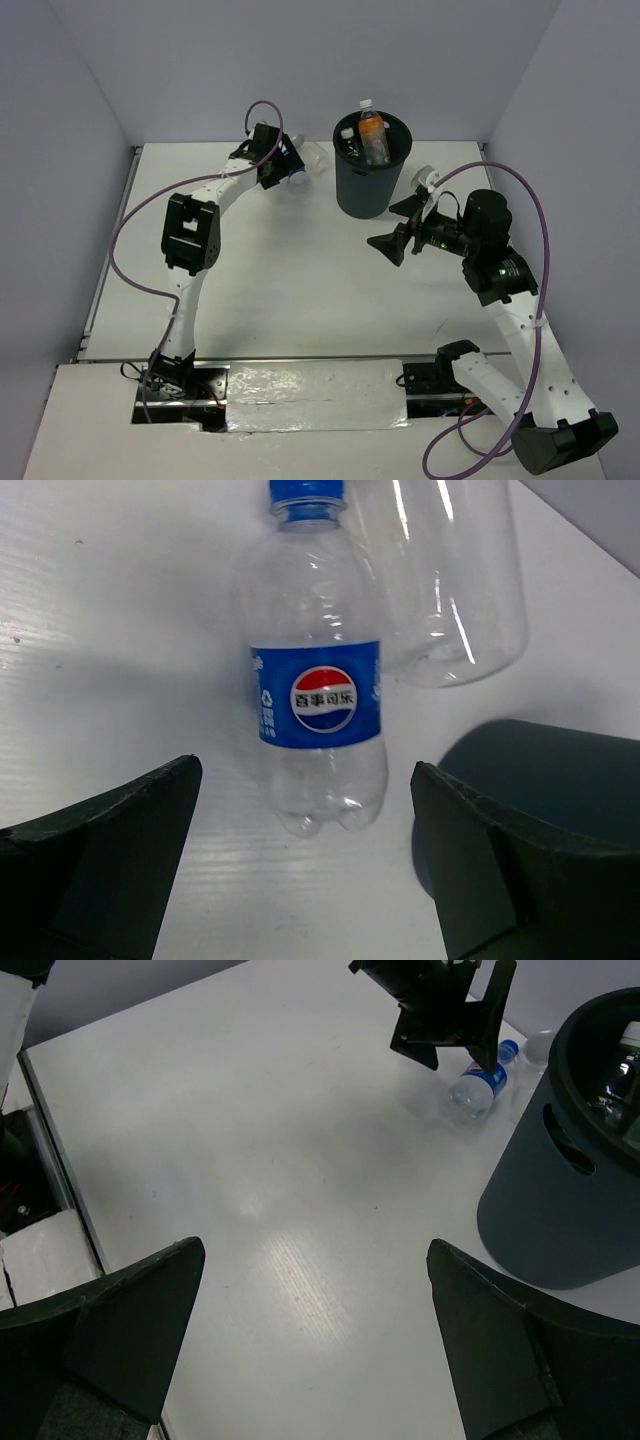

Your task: Put the plastic bottles in the bin

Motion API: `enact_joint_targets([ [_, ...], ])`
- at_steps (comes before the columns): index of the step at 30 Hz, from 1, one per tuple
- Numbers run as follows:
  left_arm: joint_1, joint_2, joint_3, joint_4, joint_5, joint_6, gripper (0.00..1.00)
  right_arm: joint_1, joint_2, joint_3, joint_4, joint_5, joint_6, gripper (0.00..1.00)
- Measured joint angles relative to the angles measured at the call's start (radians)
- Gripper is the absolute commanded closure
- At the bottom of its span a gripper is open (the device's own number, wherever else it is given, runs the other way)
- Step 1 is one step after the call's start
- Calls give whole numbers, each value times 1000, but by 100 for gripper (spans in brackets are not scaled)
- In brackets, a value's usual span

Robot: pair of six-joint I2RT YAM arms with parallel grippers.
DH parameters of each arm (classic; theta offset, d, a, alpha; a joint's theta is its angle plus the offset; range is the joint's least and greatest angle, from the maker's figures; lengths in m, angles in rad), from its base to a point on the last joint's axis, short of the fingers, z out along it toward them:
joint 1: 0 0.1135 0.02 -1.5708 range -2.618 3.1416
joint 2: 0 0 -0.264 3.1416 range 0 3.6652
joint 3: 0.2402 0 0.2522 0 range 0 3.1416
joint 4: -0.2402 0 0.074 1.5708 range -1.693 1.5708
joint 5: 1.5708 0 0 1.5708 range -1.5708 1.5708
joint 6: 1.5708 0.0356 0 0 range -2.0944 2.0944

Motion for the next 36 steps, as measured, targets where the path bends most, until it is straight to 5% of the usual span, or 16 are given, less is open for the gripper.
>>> enact_joint_targets([
  [11, -8, 143, 100, 19, 28, -36, 8, 0, 3, -19, 9, 5, 0, 0],
  [22, -13, 132, 43, 64, 41, -37, 36, 0, 3, -28, 23, 11, -1, 0],
  [24, -13, 111, -1, 92, 44, -32, 53, 0, 3, -30, 23, 14, -1, 0],
  [36, -13, -329, -476, 190, 31, 135, 84, -28, -24, -31, 26, 48, -9, 0],
])
